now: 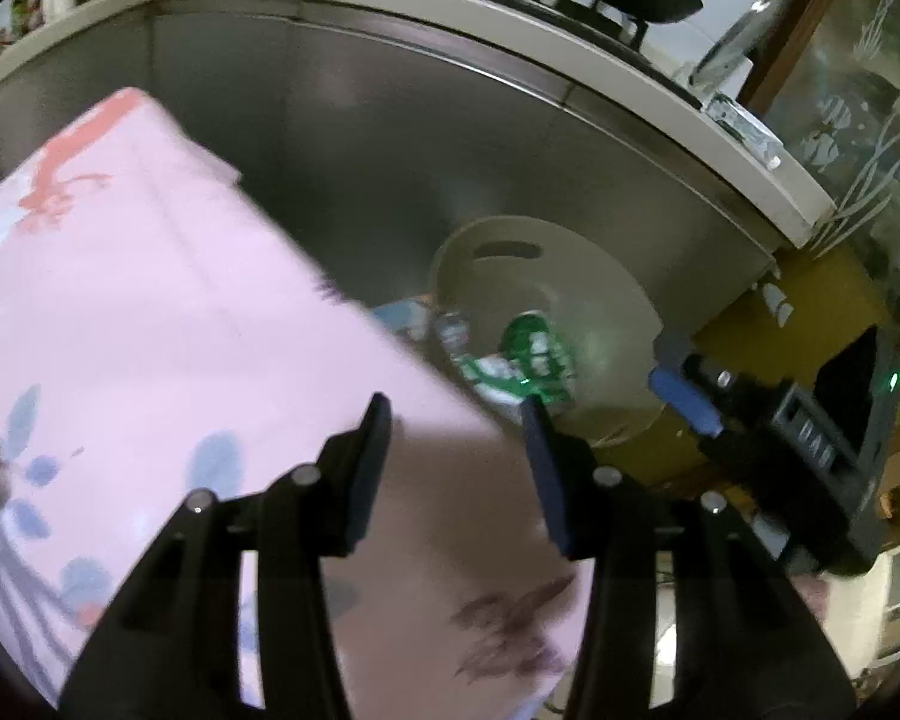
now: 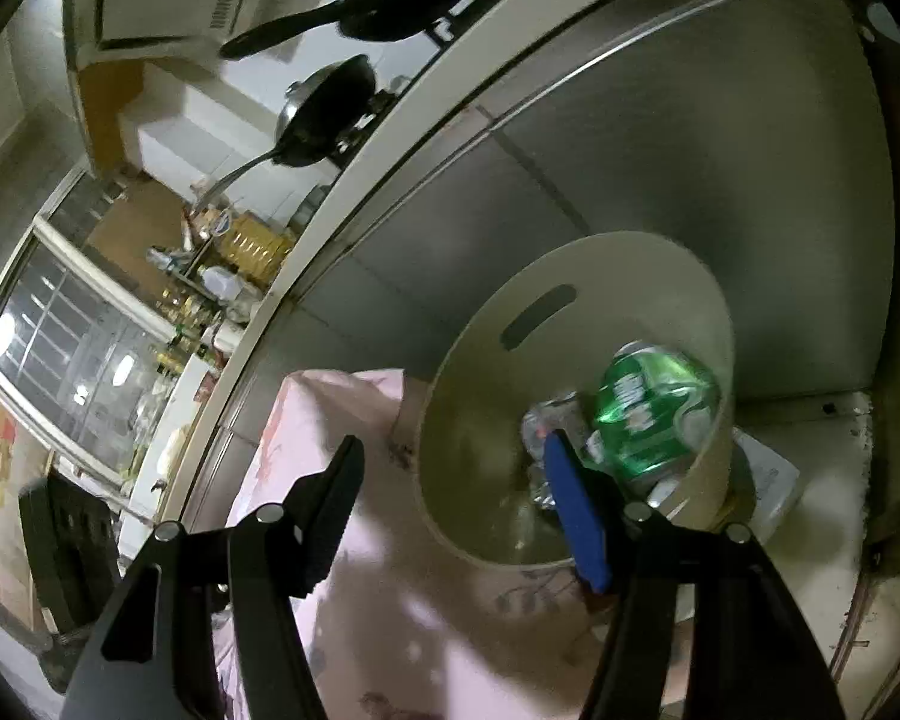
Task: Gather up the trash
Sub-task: 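Carry the wrappers to the beige bin with both tools and open them, then move both tools back over the table toward the remaining trash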
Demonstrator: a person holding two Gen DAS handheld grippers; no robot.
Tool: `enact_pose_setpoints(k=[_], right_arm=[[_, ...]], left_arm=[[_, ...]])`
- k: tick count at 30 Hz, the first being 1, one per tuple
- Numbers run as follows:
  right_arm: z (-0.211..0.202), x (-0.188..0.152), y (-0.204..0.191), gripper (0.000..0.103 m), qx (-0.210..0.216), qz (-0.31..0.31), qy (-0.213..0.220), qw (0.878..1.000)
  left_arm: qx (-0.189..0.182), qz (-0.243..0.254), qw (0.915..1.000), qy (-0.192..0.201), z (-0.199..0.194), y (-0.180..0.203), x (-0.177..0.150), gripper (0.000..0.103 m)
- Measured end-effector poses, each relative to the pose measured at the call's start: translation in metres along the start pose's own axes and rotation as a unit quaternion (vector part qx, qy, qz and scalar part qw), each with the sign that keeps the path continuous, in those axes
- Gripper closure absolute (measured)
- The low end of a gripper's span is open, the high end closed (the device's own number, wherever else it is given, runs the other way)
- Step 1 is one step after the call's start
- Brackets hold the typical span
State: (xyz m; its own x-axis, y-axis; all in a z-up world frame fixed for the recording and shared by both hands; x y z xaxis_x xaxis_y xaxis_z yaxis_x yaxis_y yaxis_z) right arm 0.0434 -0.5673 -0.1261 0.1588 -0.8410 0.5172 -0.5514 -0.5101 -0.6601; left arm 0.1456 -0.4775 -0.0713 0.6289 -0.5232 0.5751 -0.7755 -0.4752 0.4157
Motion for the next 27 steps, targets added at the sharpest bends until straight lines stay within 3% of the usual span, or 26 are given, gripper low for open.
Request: enact_pose_setpoints(k=[7, 14, 19, 27], right_arm=[[0.001, -0.028, -0.047, 0.043, 0.013, -0.039, -0.025, 0.999], [0.016, -0.088, -0.111, 0.043, 0.037, -0.104, -0.083, 0.990], [0.029, -0.146, -0.159, 0.043, 0.059, -0.163, -0.140, 0.975], [0.033, -0.234, -0.221, 0.043, 0.092, -0.259, -0.213, 0.938]], left_arm=[[0.036, -0.019, 0.9979, 0.050, -0.065, -0.047, -0.023, 0.060], [0.070, -0.060, 0.9913, 0.093, -0.135, -0.104, -0.061, 0.060], [0.096, -0.099, 0.9835, 0.117, -0.182, -0.144, -0.103, 0.060], [0.167, -0.157, 0.9637, 0.138, -0.250, -0.200, -0.185, 0.060]])
Point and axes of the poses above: each gripper's, at about its wrist camera, not at the fingertips, and z roughly the way its jaws point, y to its right, x to its top, the point moved 10 cm from there along z, roughly the way its jaws point, and after that the axes turned 10 degrees about -x, right-handed, at the moved point
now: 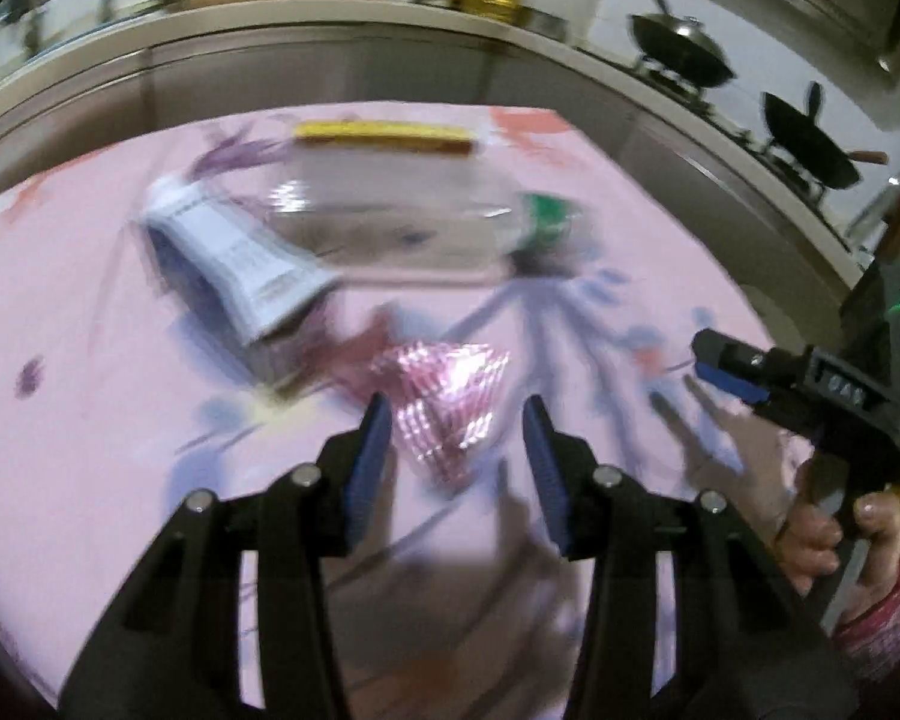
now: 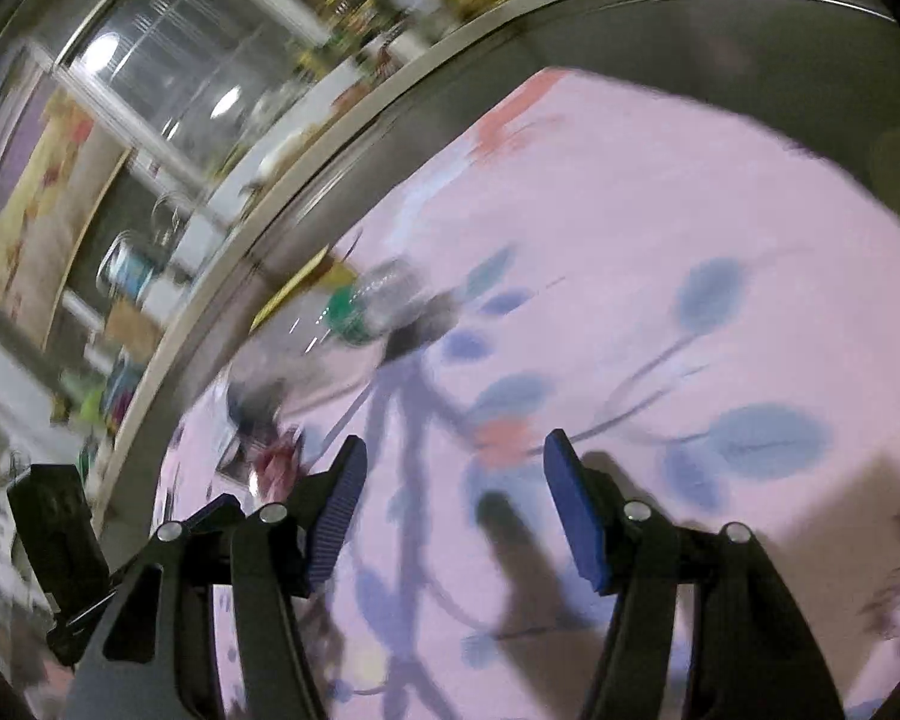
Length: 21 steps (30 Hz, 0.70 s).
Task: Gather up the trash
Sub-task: 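Move both tools back over the table toward the remaining trash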
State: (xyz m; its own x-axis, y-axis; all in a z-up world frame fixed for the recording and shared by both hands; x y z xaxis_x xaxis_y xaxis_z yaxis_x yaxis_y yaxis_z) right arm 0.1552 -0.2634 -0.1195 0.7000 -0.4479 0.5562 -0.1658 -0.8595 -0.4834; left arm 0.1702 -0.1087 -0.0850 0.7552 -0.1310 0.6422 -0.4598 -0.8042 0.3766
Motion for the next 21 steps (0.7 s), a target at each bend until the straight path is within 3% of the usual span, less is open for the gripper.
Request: enact_pose_setpoints(k=[4, 9, 21], right_arm=[[0.015, -0.021, -0.031, 0.043, 0.005, -0.040, -0.026, 0.999], [0.023, -0.038, -0.051, 0.043, -0.004, -0.079, -0.040, 0.996], [0.027, -0.048, -0.055, 0.043, -0.030, -0.091, -0.026, 0.995]], left_arm=[[0.026, -0.029, 0.9992, 0.004, -0.017, -0.034, -0.017, 0.060], [0.085, -0.022, 0.9961, 0.012, -0.029, -0.060, -0.019, 0.060], [0.154, -0.059, 0.9863, -0.013, -0.032, -0.106, -0.030, 0.060]])
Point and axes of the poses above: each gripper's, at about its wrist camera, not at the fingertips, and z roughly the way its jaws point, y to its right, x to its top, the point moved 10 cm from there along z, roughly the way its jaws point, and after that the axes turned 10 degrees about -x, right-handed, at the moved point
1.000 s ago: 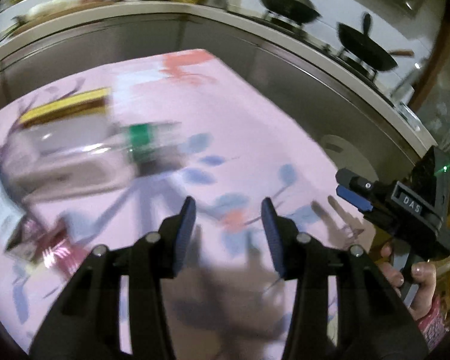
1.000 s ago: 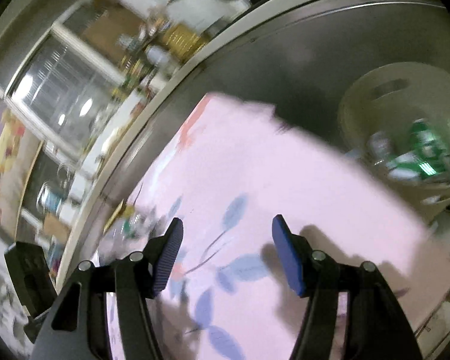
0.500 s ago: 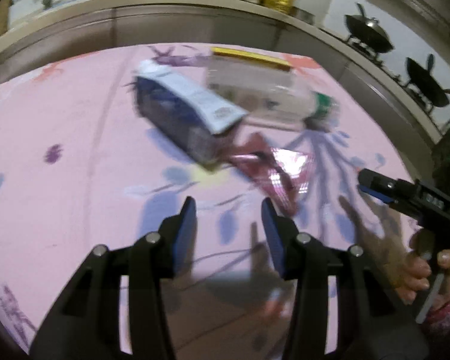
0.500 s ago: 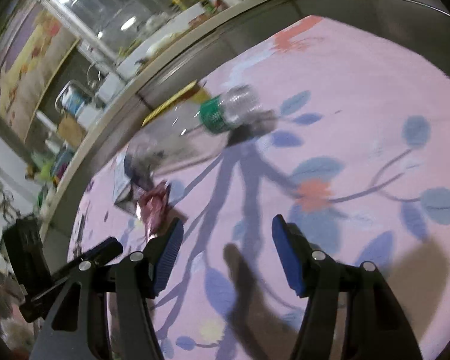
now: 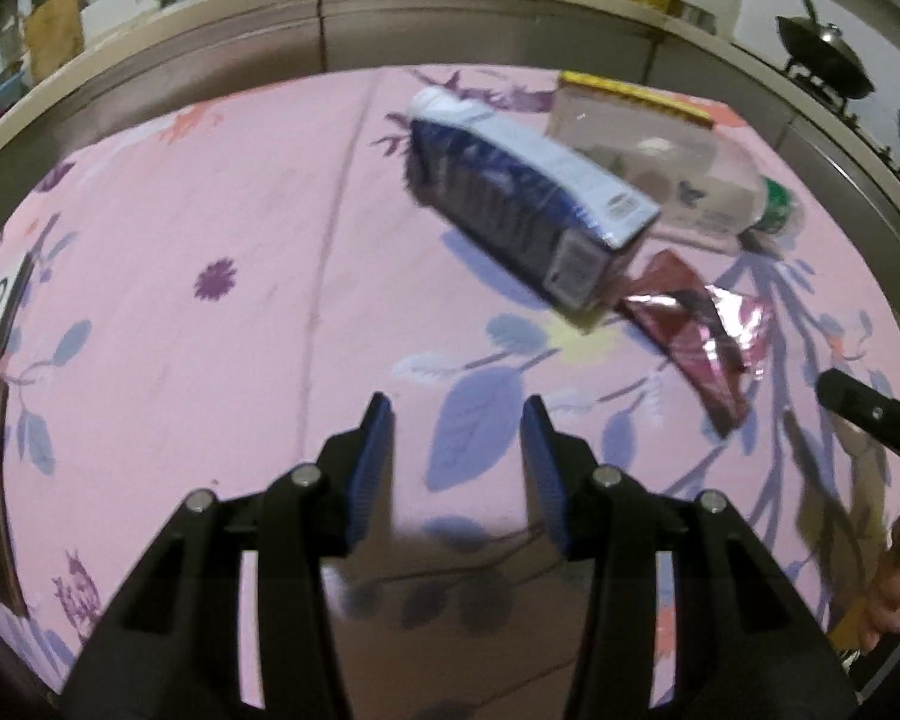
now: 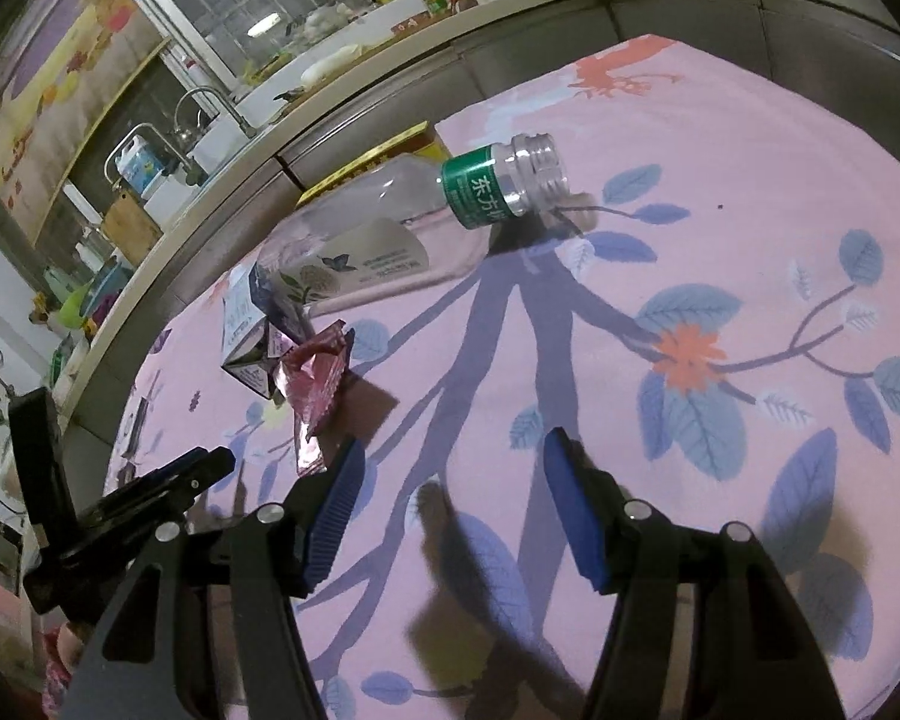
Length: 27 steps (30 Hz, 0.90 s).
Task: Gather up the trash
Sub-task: 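Move both tools back over the table toward the remaining trash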
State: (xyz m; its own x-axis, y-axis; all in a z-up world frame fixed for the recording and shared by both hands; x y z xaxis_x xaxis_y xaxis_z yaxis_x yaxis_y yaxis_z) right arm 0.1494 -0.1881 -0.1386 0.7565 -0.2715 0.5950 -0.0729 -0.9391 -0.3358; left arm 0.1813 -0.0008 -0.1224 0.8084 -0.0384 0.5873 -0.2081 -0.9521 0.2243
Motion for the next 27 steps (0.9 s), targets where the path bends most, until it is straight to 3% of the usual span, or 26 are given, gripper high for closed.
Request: enact_pose_setpoints(k=[17, 27], right_arm=[[-0.0021, 0.0000, 0.0039, 0.043, 0.017, 0.010, 0.010, 1.000], [-0.0045, -0.0006, 0.0063, 0.043, 0.033, 0.025, 0.014, 0.999]], left_arm=[[0.023, 0.014, 0.9996, 0.002, -0.0008, 0.0005, -0.0022, 0.058], [0.025, 0.022, 0.9994, 0.002, 0.0011, 0.0003, -0.0024, 0.052]])
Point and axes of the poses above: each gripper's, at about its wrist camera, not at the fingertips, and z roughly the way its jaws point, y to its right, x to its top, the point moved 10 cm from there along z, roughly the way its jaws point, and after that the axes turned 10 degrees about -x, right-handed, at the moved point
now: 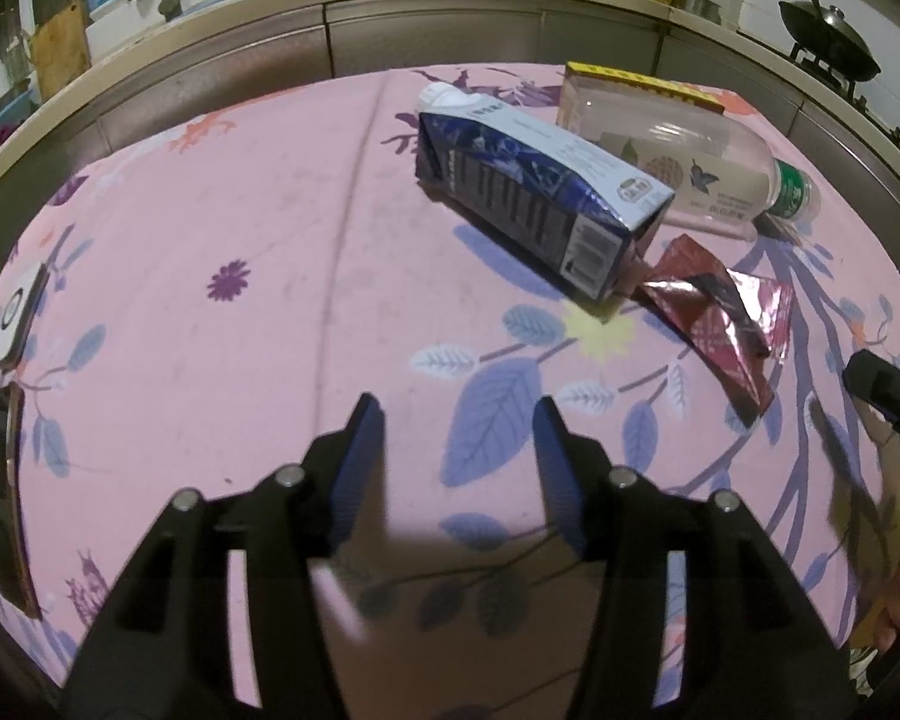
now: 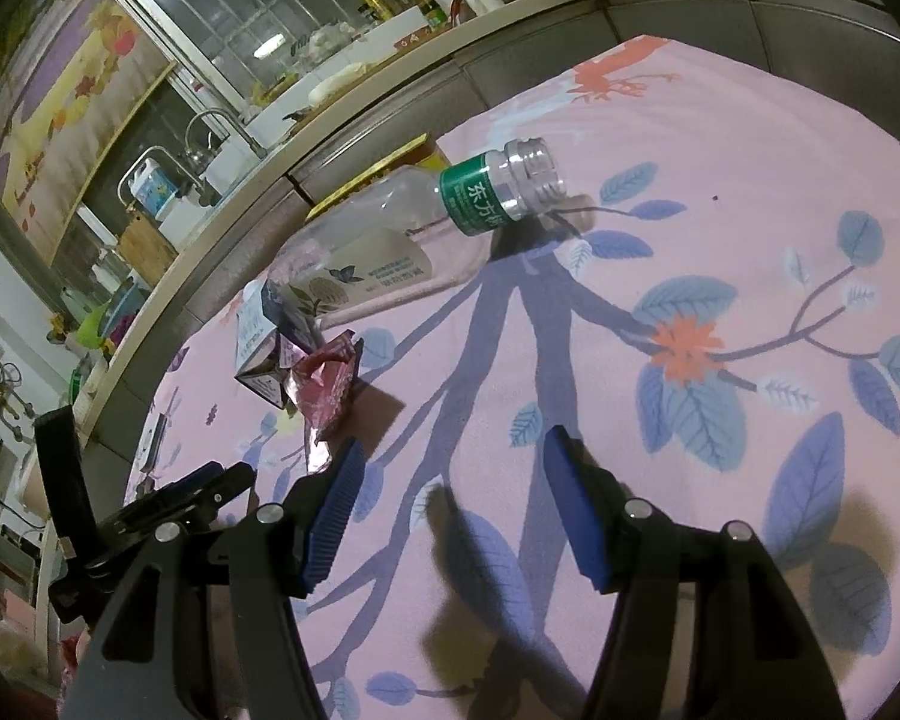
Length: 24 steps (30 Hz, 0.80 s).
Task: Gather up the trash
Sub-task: 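Move both tools back over the table toward the remaining trash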
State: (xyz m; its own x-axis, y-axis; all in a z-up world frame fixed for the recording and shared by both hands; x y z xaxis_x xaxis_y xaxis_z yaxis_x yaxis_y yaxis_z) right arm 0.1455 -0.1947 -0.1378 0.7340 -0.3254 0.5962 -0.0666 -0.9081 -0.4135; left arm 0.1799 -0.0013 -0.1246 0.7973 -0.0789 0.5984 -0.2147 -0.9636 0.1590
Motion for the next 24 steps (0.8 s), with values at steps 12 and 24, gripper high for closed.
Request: enact_pose_setpoints(k=[12, 24], right_arm=[[0.000, -0.001, 0.000, 0.043, -0.002, -0.003, 0.000, 1.000], [-0.001, -0.009, -0.010, 0.043, -0.037, -0.041, 0.007, 0.998]], left_arm=[[-0.022, 0.010, 0.9997, 0.000, 0.003, 0.004, -0.001, 0.034], [-0.108, -0.066, 0.9914, 0.035, -0.021, -0.004, 0.056, 0.026]])
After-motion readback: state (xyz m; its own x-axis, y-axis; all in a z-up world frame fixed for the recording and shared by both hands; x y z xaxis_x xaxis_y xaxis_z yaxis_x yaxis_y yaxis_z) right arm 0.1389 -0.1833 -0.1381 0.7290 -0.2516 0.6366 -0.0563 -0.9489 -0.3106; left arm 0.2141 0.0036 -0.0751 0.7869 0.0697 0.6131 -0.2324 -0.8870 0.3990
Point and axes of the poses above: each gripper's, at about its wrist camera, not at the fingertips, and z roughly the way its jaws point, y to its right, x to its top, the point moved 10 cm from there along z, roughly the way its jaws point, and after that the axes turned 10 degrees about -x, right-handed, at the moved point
